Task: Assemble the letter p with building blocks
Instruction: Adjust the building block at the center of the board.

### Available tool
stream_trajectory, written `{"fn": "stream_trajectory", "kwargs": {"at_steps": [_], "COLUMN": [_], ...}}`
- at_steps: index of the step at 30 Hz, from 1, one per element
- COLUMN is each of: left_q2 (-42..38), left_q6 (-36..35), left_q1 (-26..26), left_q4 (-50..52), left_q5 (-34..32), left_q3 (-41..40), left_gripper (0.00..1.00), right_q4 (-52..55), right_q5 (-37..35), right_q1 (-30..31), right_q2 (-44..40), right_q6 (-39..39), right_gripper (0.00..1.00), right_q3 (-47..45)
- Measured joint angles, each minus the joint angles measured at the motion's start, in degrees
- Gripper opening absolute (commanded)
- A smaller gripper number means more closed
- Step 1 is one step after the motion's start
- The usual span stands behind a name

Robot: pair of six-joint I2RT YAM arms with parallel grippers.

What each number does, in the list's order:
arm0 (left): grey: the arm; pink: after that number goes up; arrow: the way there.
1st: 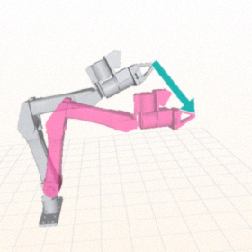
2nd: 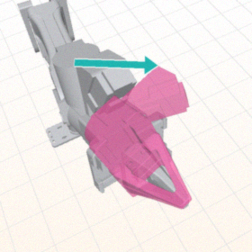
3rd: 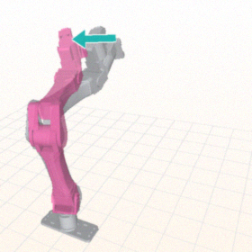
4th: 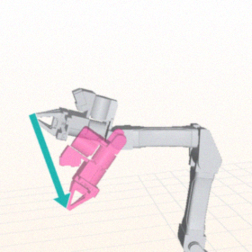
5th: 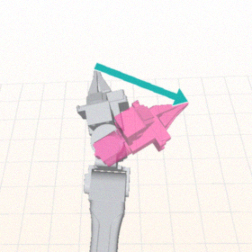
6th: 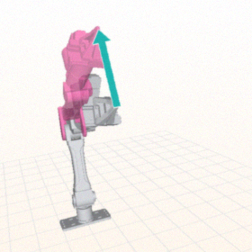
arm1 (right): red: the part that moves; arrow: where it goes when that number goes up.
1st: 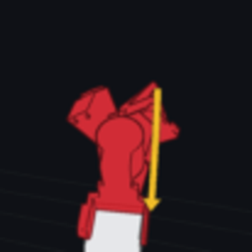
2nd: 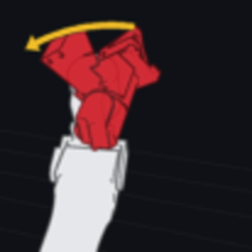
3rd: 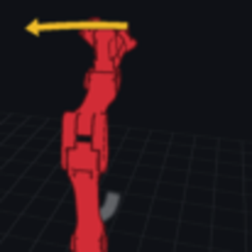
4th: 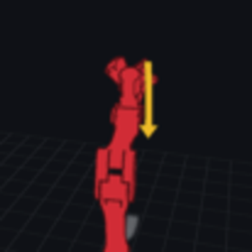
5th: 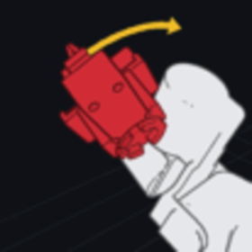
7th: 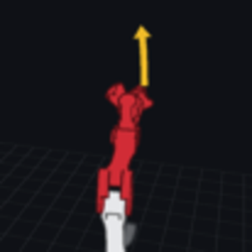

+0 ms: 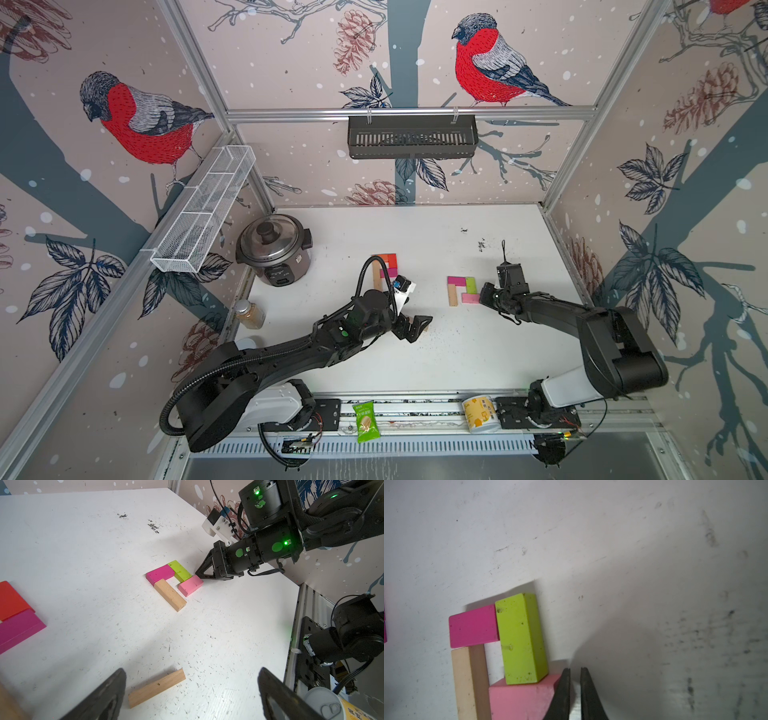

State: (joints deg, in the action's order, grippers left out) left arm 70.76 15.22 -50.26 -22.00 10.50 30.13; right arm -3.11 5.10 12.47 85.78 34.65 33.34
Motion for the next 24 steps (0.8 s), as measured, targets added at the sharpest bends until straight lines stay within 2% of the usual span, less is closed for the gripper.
{"fn": "stream_trajectory", "kwargs": {"at_steps": [24], "left_q2": [1.1], "left_q6": [0.0], "left_q1": [0.0], "left_q4": [0.0], "left_q5": [0.3], "left_q3": [0.7], "left_gripper": [0.97], "right_q4": [-0.8], "right_q5": [0.9], "right_q1": [1.8], "right_q2": [1.4], "right_q6": [-0.4], "right_gripper": [0.17], "right_q3": [1.0]}}
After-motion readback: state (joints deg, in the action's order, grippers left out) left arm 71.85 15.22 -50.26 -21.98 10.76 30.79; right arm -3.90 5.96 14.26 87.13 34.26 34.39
